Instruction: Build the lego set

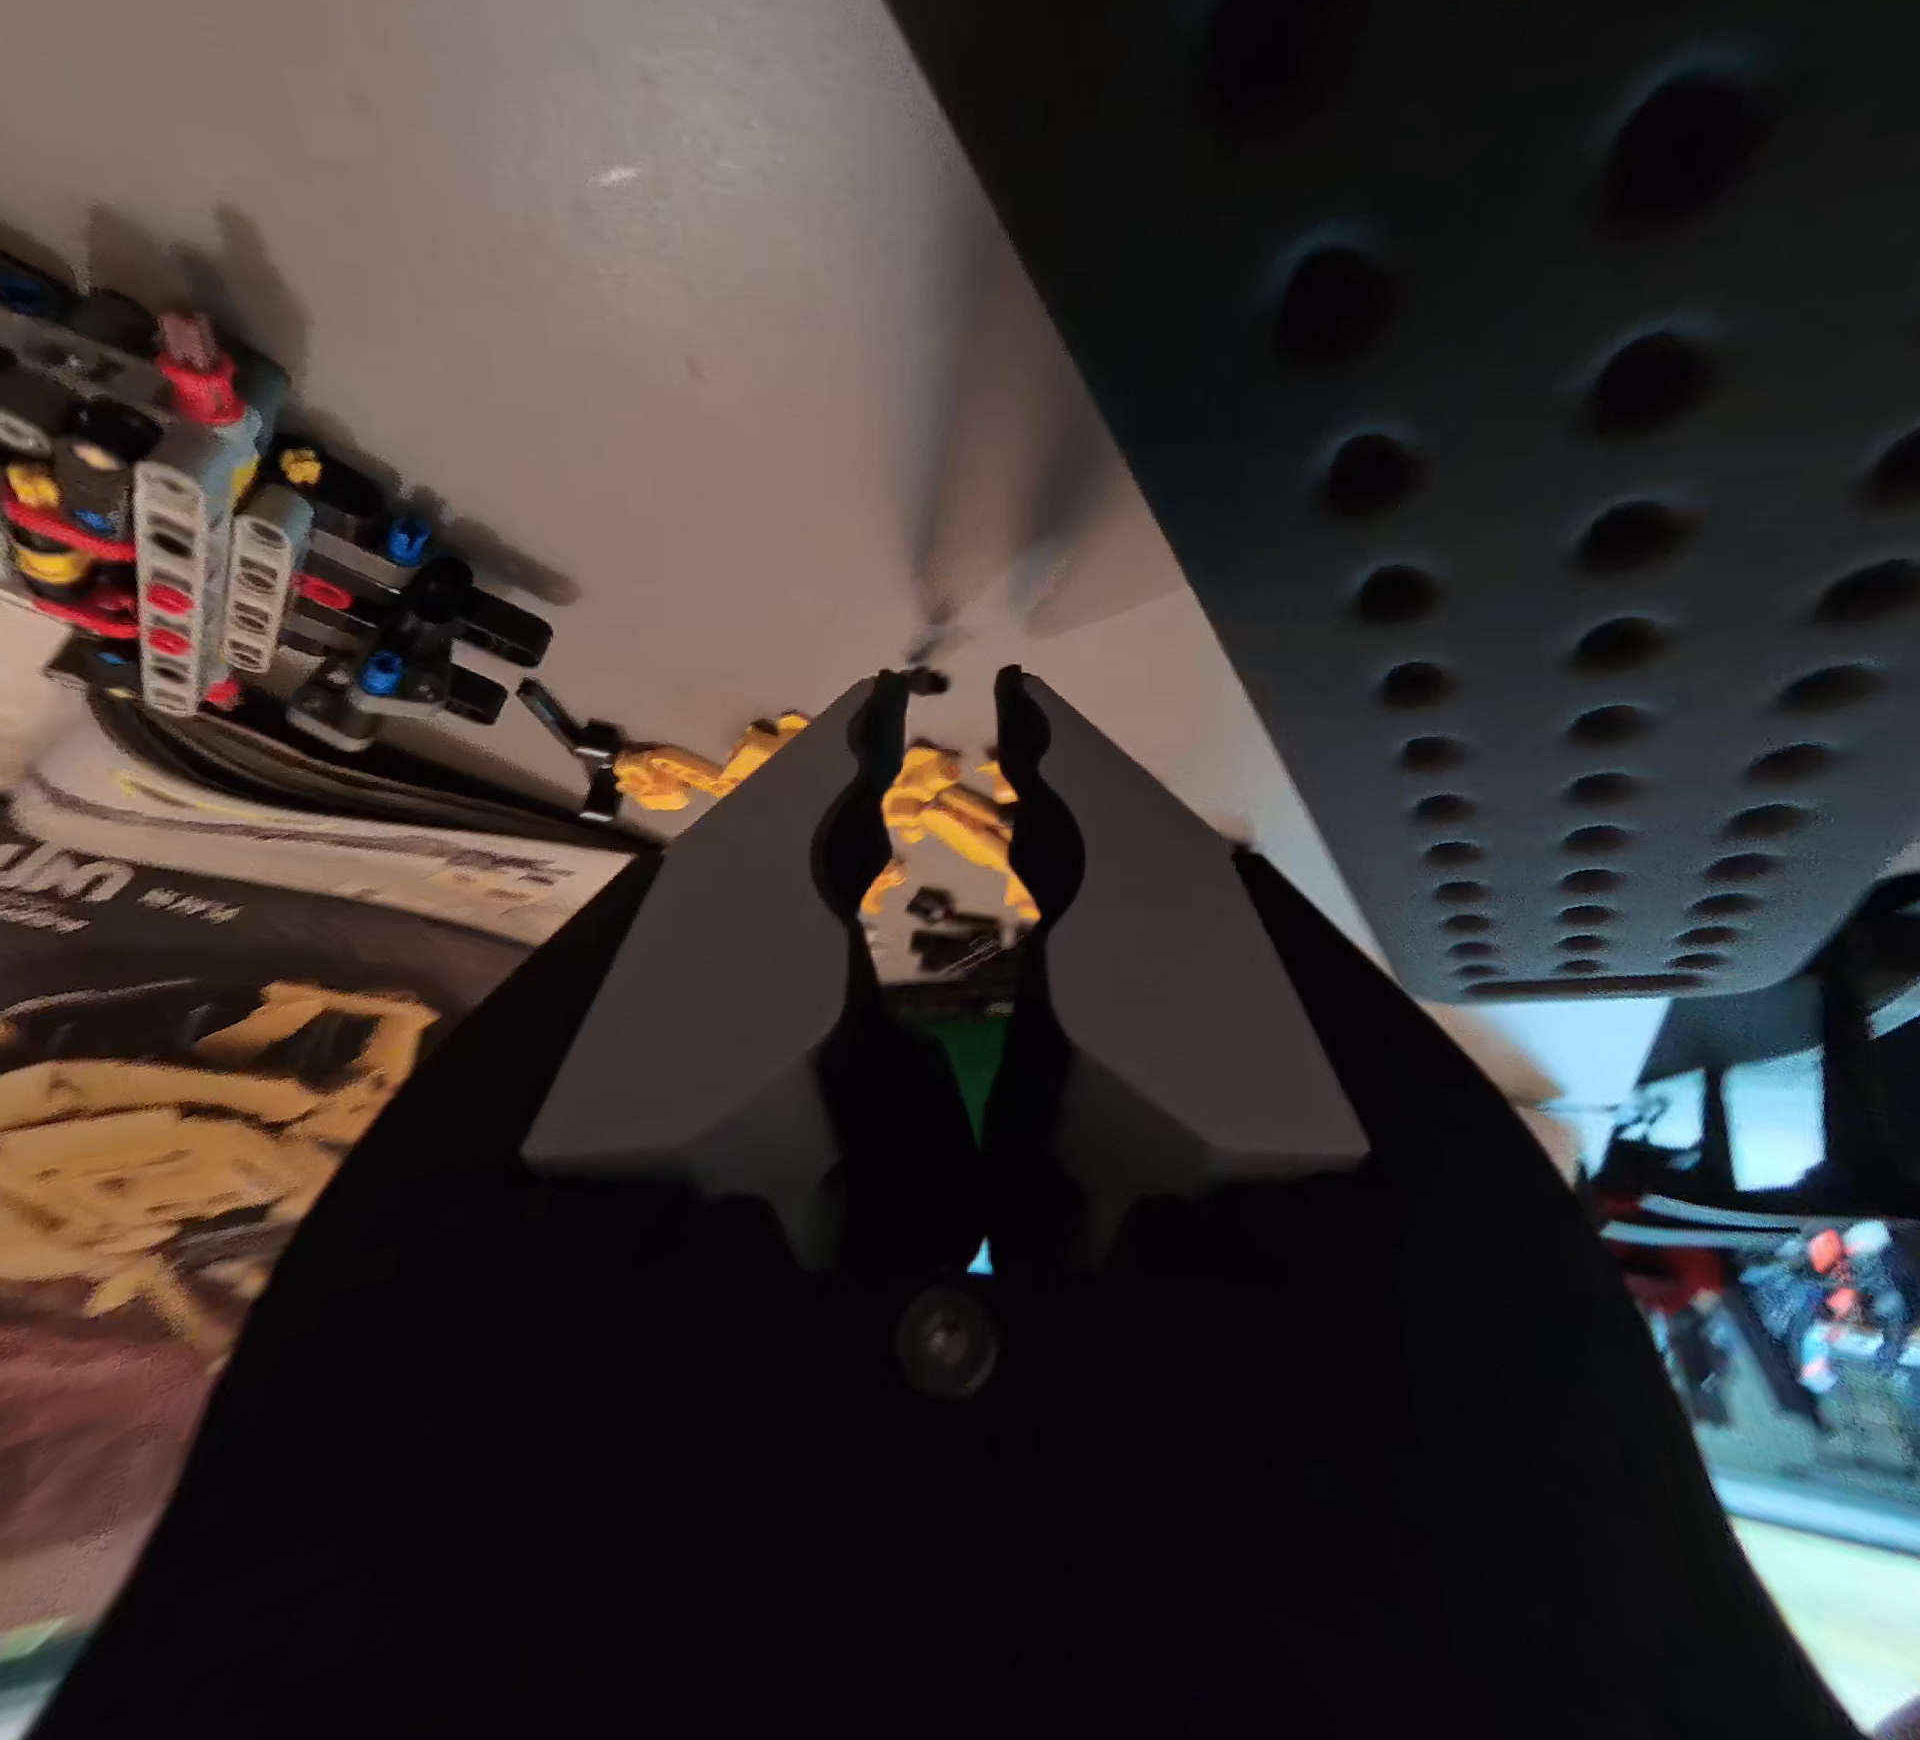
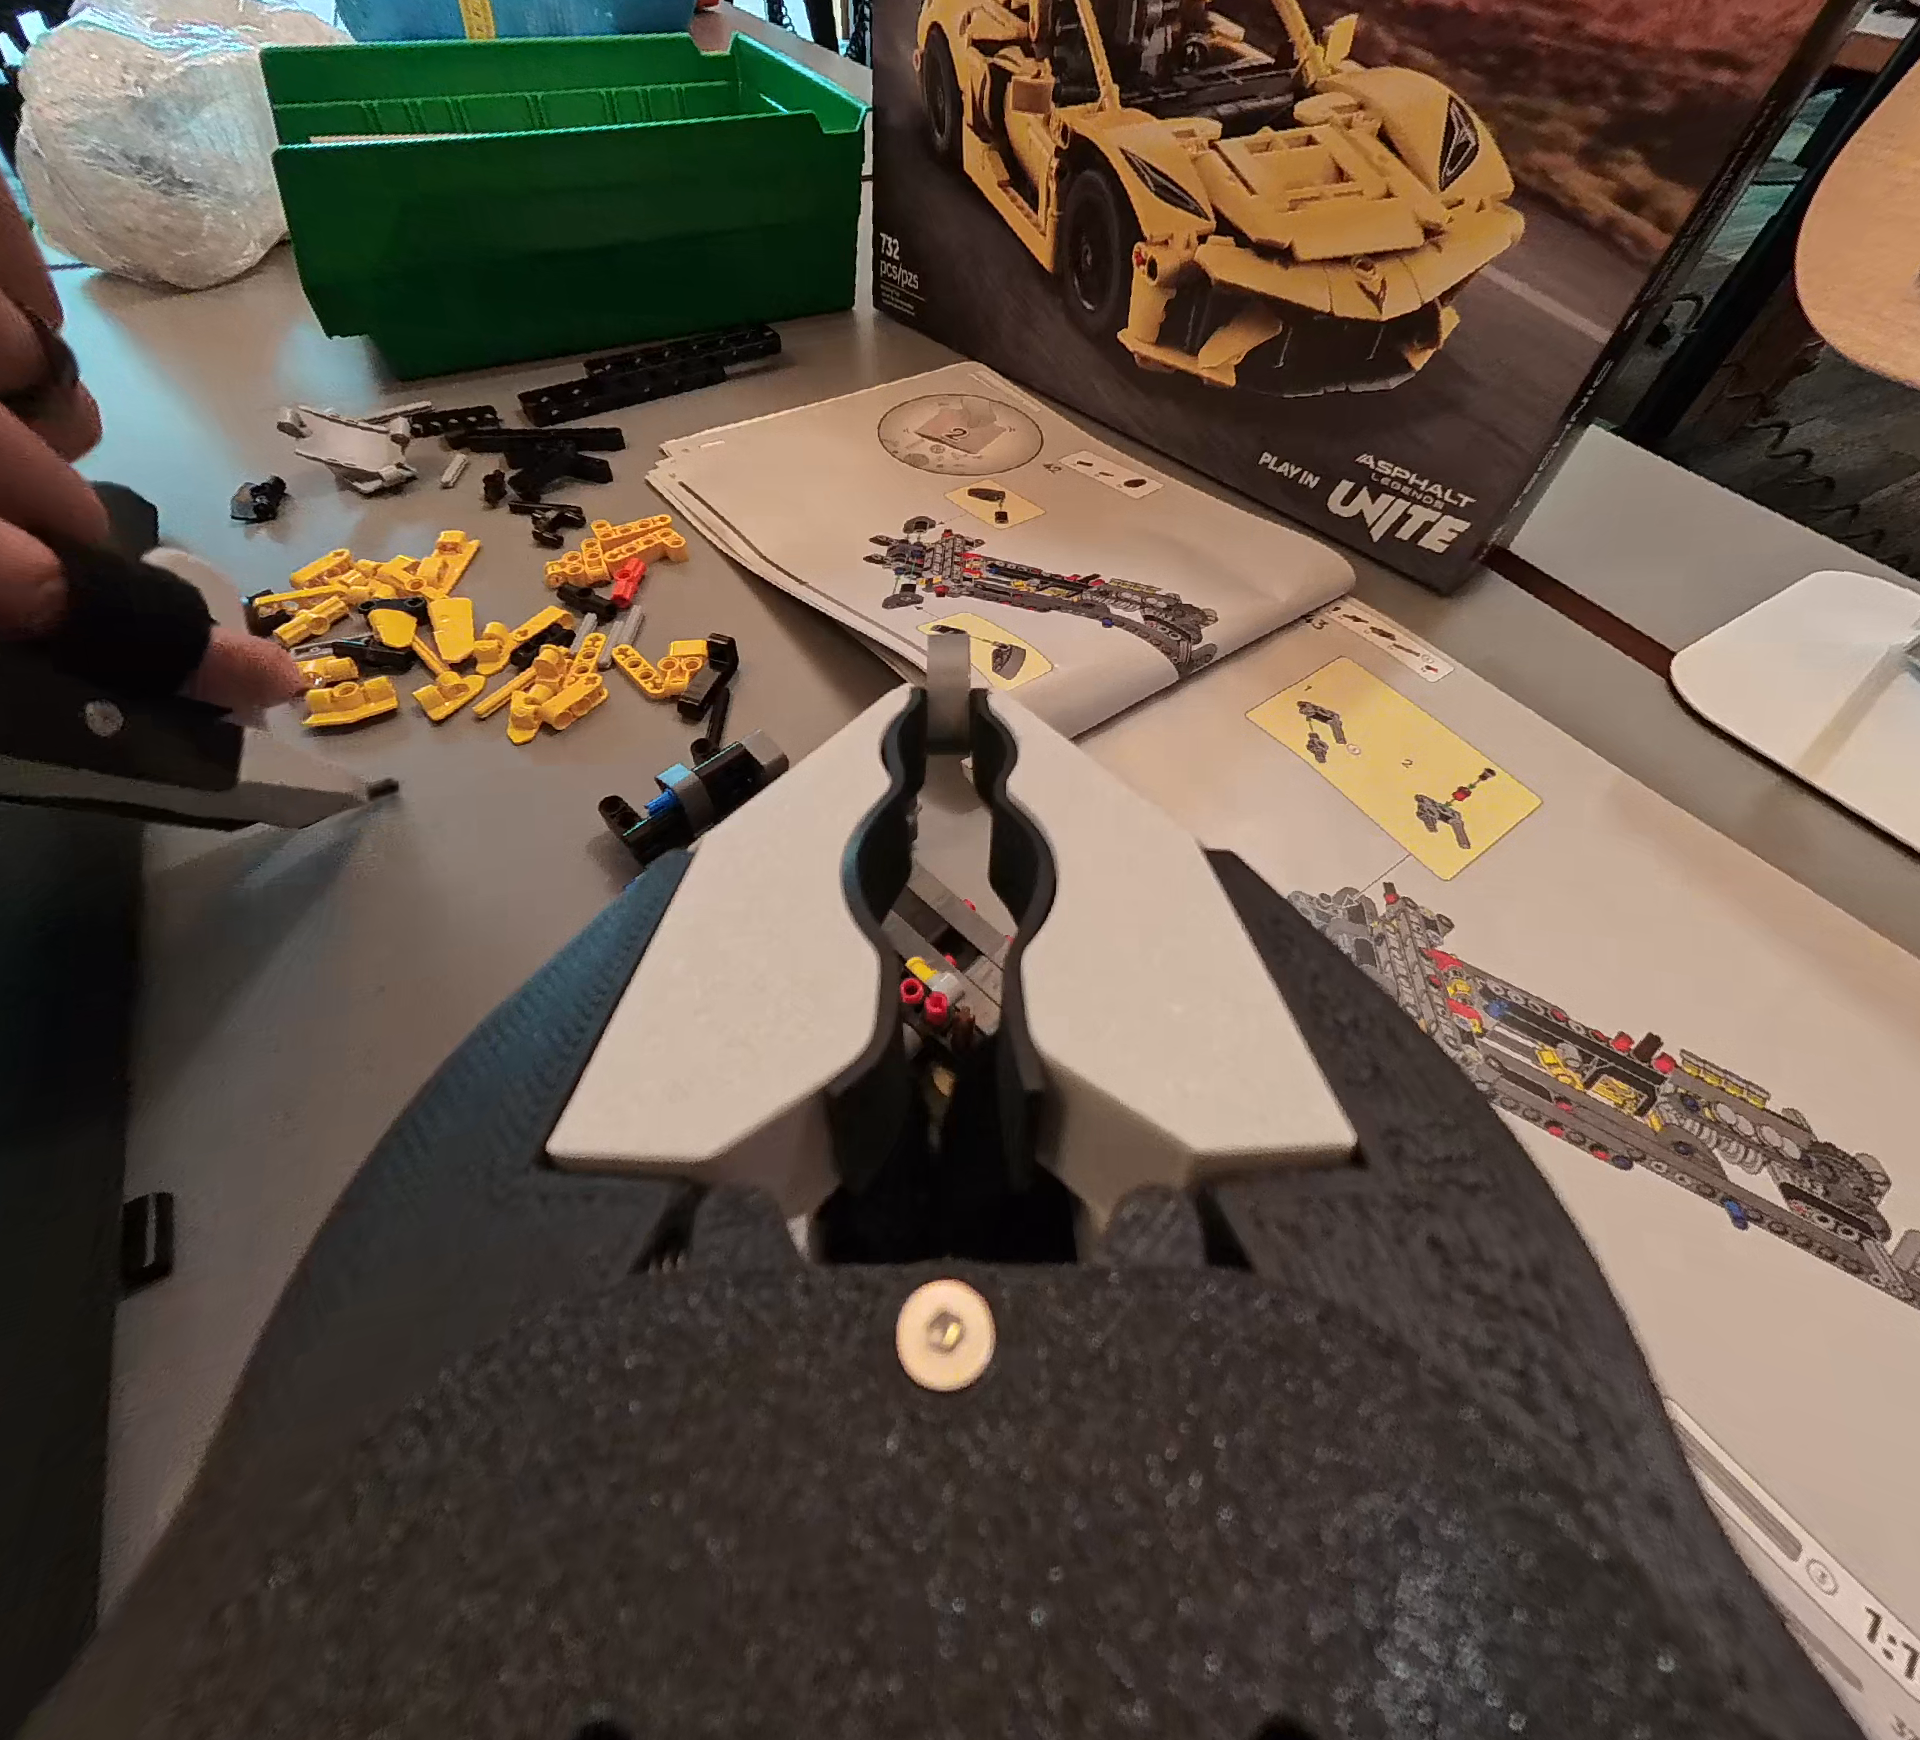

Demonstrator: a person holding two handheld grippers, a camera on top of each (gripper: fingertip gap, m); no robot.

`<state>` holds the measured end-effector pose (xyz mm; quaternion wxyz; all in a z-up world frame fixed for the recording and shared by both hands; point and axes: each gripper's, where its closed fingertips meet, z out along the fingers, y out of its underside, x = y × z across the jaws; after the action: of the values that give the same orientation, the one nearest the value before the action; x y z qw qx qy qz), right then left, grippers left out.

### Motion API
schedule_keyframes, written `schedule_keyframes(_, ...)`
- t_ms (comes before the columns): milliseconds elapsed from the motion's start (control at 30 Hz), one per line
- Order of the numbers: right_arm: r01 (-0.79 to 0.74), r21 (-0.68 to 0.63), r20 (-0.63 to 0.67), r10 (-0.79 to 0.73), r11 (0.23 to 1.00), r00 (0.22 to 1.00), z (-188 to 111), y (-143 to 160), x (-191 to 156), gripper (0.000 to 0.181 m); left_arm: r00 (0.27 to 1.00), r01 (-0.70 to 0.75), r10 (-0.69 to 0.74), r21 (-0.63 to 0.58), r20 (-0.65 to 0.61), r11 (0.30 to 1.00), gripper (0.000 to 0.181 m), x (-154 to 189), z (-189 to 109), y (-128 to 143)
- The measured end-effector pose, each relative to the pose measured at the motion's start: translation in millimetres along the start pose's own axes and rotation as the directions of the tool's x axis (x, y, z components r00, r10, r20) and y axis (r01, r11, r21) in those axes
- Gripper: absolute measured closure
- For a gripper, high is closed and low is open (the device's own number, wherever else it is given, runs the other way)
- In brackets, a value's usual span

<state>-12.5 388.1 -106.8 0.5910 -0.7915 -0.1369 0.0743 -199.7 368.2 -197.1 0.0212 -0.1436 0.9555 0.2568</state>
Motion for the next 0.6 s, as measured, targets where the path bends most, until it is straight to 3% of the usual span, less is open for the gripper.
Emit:
schedule_keyframes(100, -0.004, 0.0, 0.0, 0.004, 1.0, 1.0, -0.1, -0.2, 0.5, 0.175, 0.987, 0.137, -0.114, 0.233, -0.109, 0.963, 0.163, 6.9, -14.7, -14.3)
schedule_keyframes(167, -0.006, 0.0, 0.002, 0.006, 1.0, 1.0, 0.0, -0.1, 0.2, 0.175, 0.947, 0.3, -0.23, 0.363, -0.225, 0.882, 0.163, 6.8, -24.9, -17.4)
schedule_keyframes(267, -0.005, -0.005, 0.004, 0.005, 1.0, 1.0, 1.0, 0.8, -0.6, 0.175, 0.876, 0.481, -0.389, 0.465, -0.285, 0.743, 0.163, -6.6, -26.7, -6.8)
schedule_keyframes(367, -0.003, -0.01, 0.005, 0.003, 1.0, 1.0, 1.8, 2.0, -1.3, 0.175, 0.752, 0.659, -0.534, 0.452, -0.386, 0.601, 0.153, -11.2, -10.5, 5.1)
schedule_keyframes(467, -0.006, -0.009, 0.005, 0.006, 1.0, 1.0, 2.0, 2.1, -1.2, 0.175, 0.68, 0.733, -0.59, 0.432, -0.435, 0.526, 0.153, -4.2, 5.4, 7.0)
schedule_keyframes(600, -0.035, -0.024, 0.065, 0.037, 0.999, 0.997, 1.6, 3.7, -10.2, 0.175, 0.619, 0.776, -0.671, 0.451, -0.408, 0.441, 0.156, -5.6, 14.5, 4.3)
